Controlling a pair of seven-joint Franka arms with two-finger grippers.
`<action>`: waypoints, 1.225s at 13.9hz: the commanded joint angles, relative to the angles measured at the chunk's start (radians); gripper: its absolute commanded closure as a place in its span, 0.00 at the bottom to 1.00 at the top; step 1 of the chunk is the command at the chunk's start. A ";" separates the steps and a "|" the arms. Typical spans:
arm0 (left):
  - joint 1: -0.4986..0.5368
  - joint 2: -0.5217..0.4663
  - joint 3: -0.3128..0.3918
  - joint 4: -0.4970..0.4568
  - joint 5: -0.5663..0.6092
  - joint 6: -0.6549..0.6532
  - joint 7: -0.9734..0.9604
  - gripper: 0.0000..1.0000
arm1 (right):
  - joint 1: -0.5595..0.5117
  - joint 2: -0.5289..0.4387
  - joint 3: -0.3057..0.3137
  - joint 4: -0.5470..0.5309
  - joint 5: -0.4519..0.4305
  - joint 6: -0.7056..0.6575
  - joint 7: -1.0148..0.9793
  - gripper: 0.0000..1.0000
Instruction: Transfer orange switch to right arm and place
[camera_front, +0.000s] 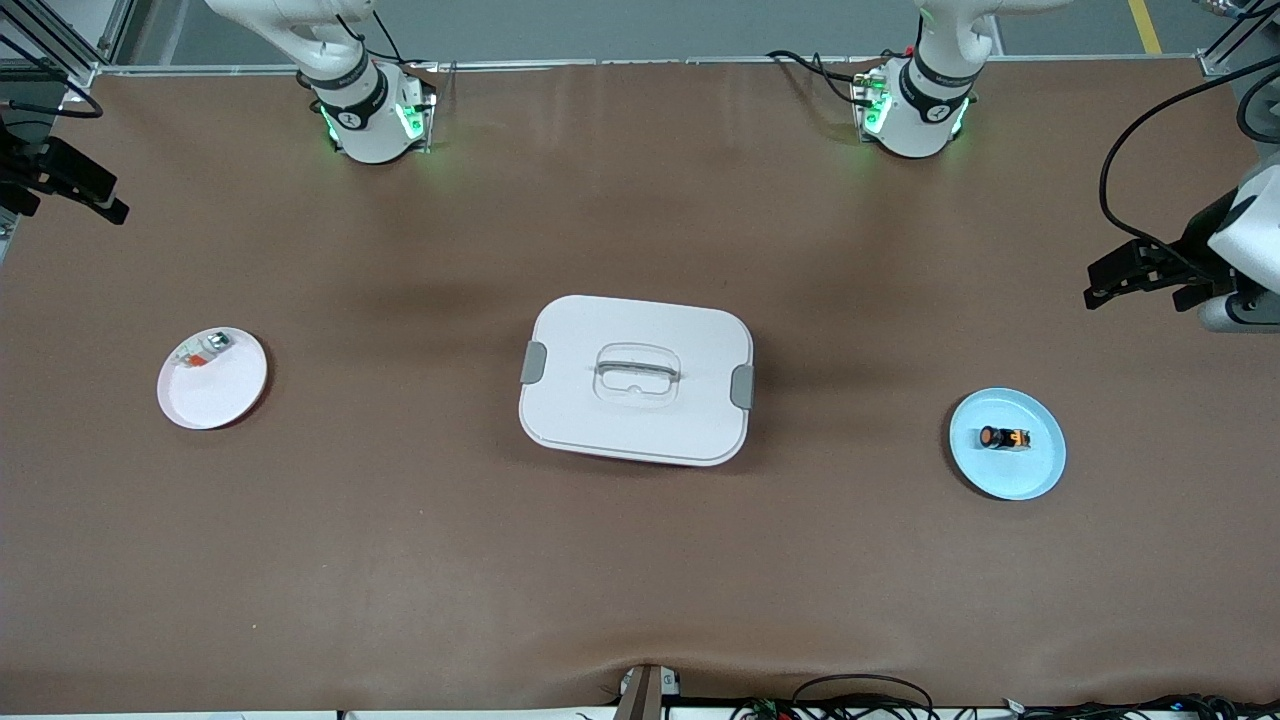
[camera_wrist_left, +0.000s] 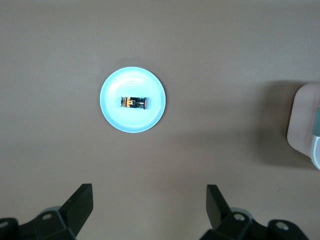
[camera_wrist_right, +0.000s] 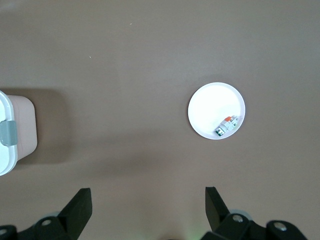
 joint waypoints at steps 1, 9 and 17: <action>0.007 0.002 -0.006 0.021 -0.012 -0.021 0.019 0.00 | -0.004 -0.024 0.003 -0.023 0.004 0.010 -0.002 0.00; 0.013 0.005 -0.006 0.016 -0.012 -0.034 0.024 0.00 | -0.005 -0.024 0.001 -0.024 0.004 0.007 -0.008 0.00; 0.073 0.155 -0.003 0.006 -0.002 0.000 0.115 0.00 | -0.005 -0.024 0.001 -0.026 0.006 0.007 -0.008 0.00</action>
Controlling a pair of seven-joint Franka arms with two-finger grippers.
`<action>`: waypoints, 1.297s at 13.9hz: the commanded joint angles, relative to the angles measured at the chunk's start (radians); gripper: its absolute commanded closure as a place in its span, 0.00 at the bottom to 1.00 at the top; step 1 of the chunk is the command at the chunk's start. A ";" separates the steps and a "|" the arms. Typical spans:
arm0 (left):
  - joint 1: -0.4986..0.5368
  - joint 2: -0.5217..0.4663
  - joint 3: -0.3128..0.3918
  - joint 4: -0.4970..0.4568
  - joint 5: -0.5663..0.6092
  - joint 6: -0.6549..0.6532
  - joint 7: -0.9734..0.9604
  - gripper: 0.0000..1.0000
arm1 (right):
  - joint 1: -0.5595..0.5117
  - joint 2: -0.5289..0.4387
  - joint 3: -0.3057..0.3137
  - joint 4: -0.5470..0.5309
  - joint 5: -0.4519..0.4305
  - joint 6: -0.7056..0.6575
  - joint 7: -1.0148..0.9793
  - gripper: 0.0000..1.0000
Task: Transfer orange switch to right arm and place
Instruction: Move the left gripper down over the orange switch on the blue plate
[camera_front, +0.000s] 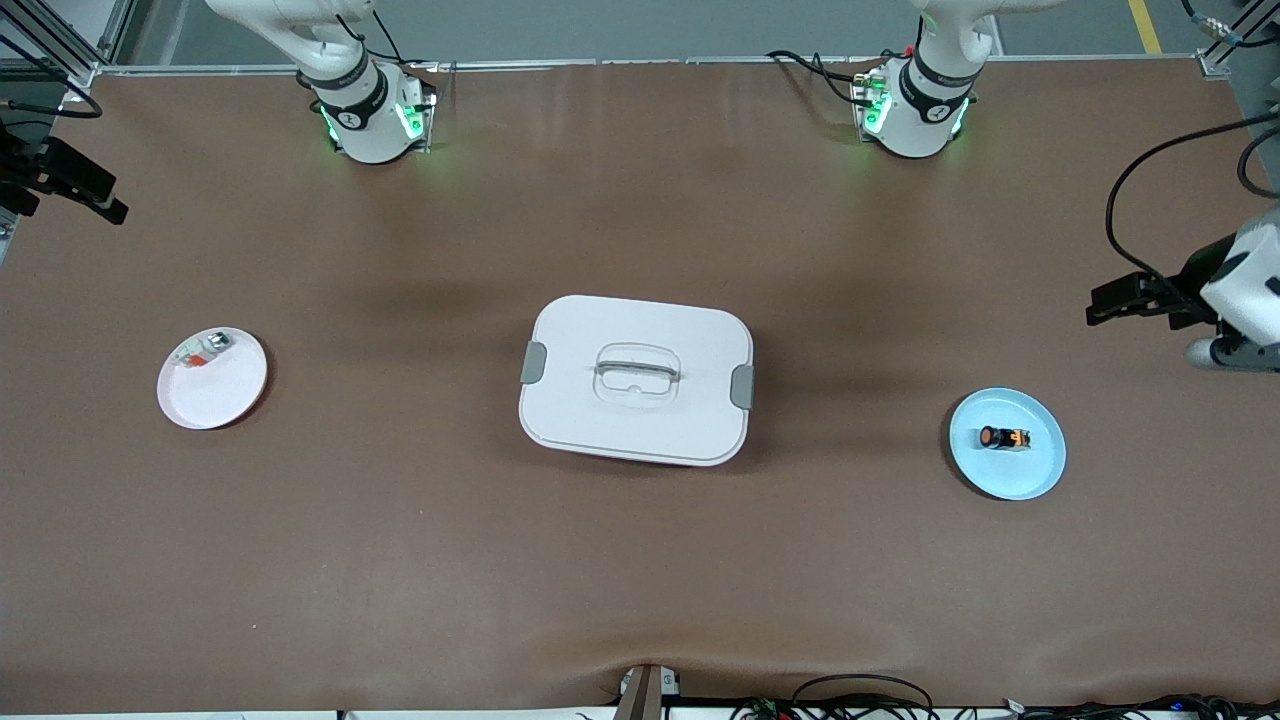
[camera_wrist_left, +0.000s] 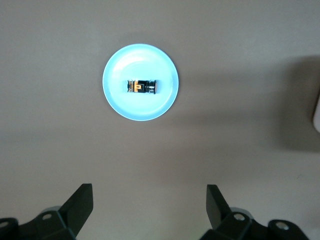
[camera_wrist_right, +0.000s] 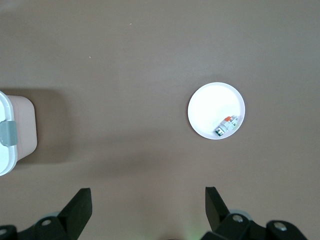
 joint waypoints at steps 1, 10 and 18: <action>0.006 0.061 -0.005 -0.006 -0.002 0.047 0.018 0.00 | -0.004 -0.024 0.003 -0.026 0.006 0.009 -0.008 0.00; 0.029 0.125 -0.005 -0.184 0.008 0.366 0.095 0.00 | -0.005 -0.024 0.003 -0.026 0.004 0.006 -0.010 0.00; 0.036 0.236 -0.005 -0.236 0.004 0.567 0.104 0.00 | -0.008 -0.026 0.001 -0.026 0.006 0.004 -0.010 0.00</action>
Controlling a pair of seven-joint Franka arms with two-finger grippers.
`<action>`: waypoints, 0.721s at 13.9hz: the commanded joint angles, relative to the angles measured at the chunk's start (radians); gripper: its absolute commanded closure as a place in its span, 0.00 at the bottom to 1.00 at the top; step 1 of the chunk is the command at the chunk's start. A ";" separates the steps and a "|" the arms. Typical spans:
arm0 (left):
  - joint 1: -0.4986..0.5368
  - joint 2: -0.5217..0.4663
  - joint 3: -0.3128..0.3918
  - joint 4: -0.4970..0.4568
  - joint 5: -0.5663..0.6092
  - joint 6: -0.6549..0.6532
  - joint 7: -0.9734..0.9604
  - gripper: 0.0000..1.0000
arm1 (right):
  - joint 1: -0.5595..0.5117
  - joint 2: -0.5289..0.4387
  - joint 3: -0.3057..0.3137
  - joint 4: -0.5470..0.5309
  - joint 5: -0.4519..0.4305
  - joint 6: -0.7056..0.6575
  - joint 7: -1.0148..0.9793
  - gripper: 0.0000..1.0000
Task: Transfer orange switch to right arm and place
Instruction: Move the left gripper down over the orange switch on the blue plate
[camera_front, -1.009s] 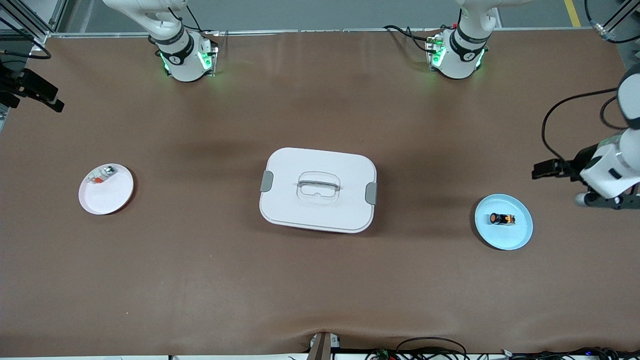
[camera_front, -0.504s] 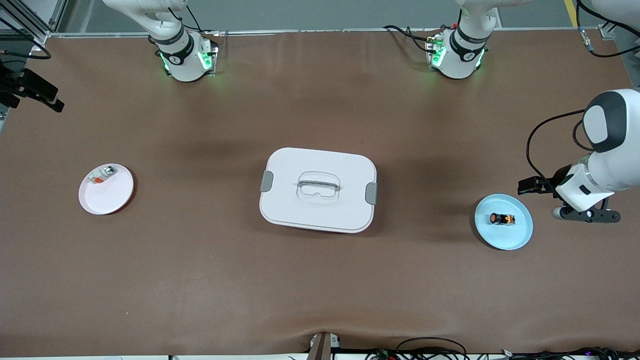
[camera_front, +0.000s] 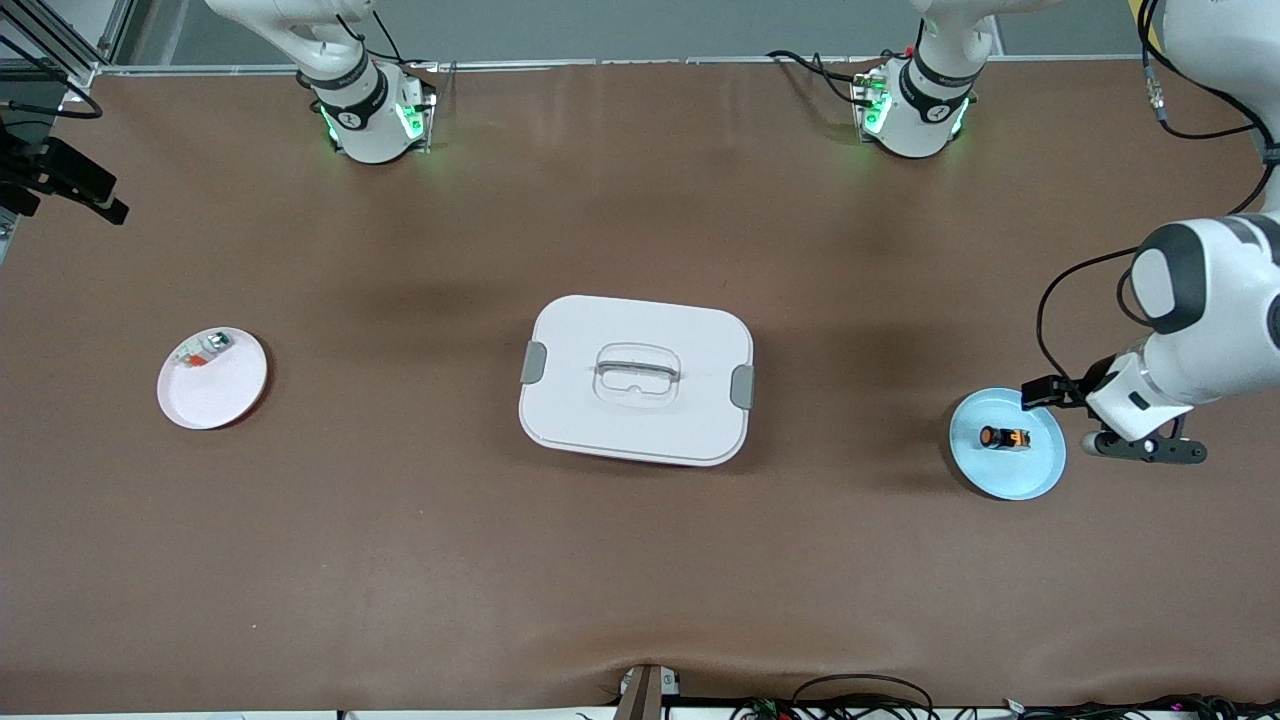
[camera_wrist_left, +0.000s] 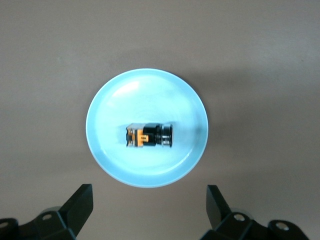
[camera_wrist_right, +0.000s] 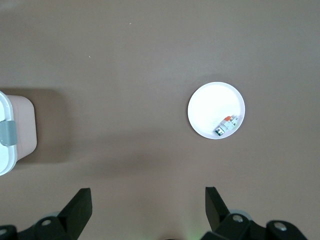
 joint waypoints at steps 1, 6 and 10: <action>0.016 0.036 -0.005 0.000 0.003 0.047 0.018 0.00 | -0.008 -0.026 0.002 -0.024 0.006 0.006 -0.010 0.00; 0.023 0.100 -0.005 0.000 -0.001 0.125 0.018 0.00 | -0.008 -0.024 0.000 -0.024 0.006 0.006 -0.010 0.00; 0.026 0.132 -0.006 0.000 -0.007 0.151 0.018 0.00 | -0.007 -0.026 0.002 -0.024 0.006 0.006 -0.010 0.00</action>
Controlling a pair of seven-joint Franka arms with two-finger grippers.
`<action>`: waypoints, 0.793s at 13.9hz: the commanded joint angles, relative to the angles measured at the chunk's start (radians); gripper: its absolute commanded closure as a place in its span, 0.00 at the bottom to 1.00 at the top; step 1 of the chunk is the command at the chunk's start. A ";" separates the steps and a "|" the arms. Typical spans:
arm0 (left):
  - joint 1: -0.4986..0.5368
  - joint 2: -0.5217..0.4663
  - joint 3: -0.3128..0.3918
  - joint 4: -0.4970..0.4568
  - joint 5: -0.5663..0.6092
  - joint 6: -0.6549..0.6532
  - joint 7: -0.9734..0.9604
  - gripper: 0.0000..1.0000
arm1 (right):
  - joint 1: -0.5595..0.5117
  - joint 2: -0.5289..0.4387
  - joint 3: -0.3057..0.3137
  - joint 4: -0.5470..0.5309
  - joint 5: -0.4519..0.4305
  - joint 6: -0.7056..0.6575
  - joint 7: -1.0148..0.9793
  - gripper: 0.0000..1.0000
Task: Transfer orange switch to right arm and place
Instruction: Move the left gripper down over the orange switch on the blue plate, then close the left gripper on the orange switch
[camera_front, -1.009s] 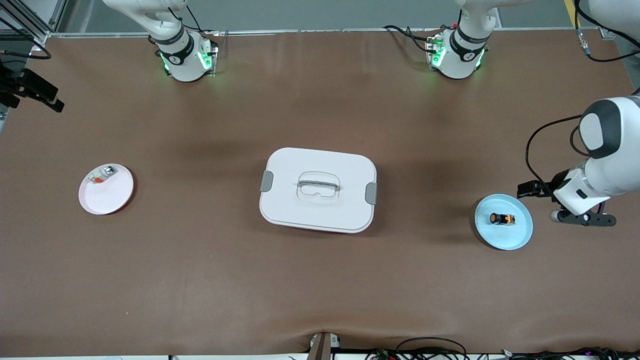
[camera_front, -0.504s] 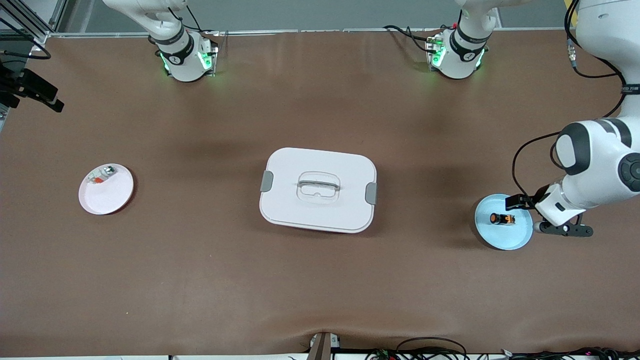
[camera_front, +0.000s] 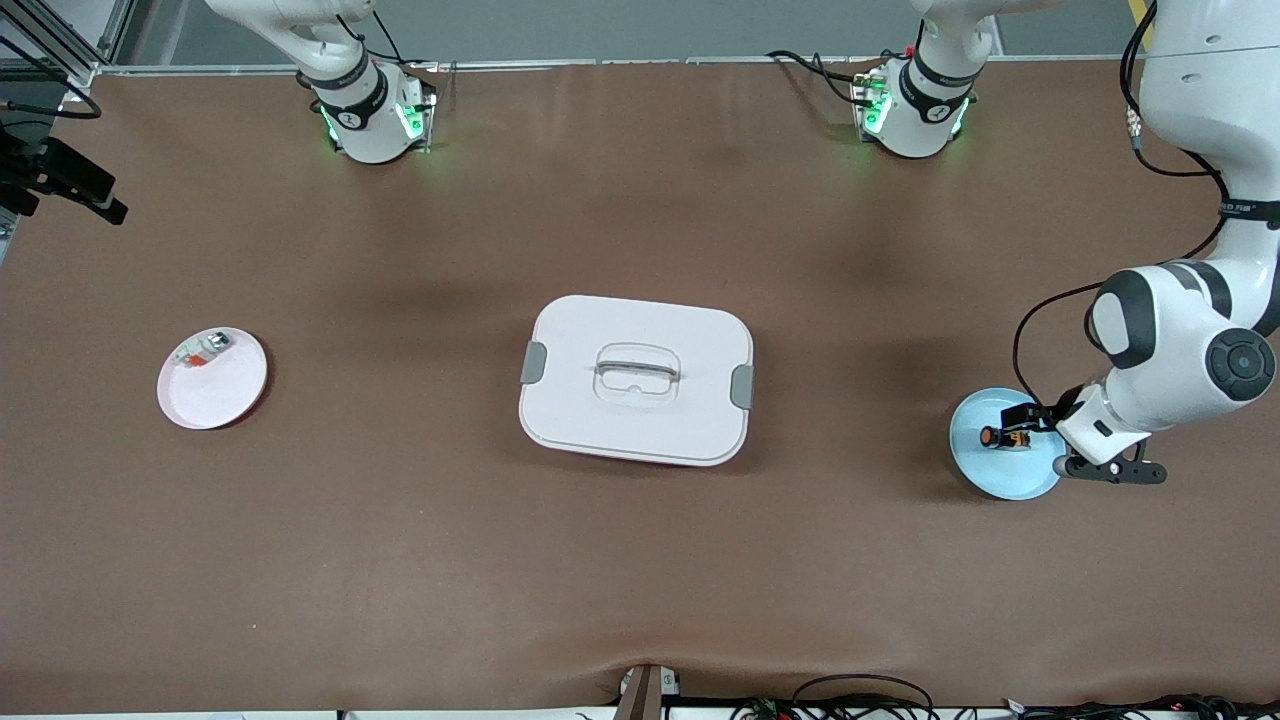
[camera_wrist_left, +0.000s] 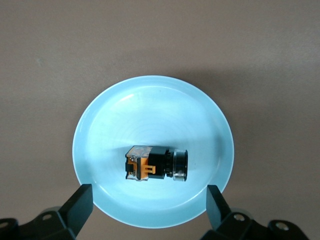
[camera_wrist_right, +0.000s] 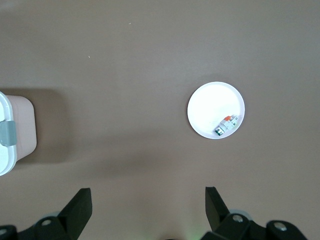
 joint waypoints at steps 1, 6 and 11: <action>0.010 0.020 -0.007 0.001 -0.007 0.027 0.019 0.00 | -0.007 -0.024 0.004 -0.024 0.006 0.006 -0.010 0.00; 0.010 0.051 -0.007 0.001 -0.006 0.041 0.031 0.00 | -0.005 -0.024 0.004 -0.024 0.006 0.009 -0.008 0.00; 0.026 0.078 -0.008 0.004 -0.013 0.075 0.088 0.00 | -0.008 -0.023 0.002 -0.024 0.006 0.009 -0.010 0.00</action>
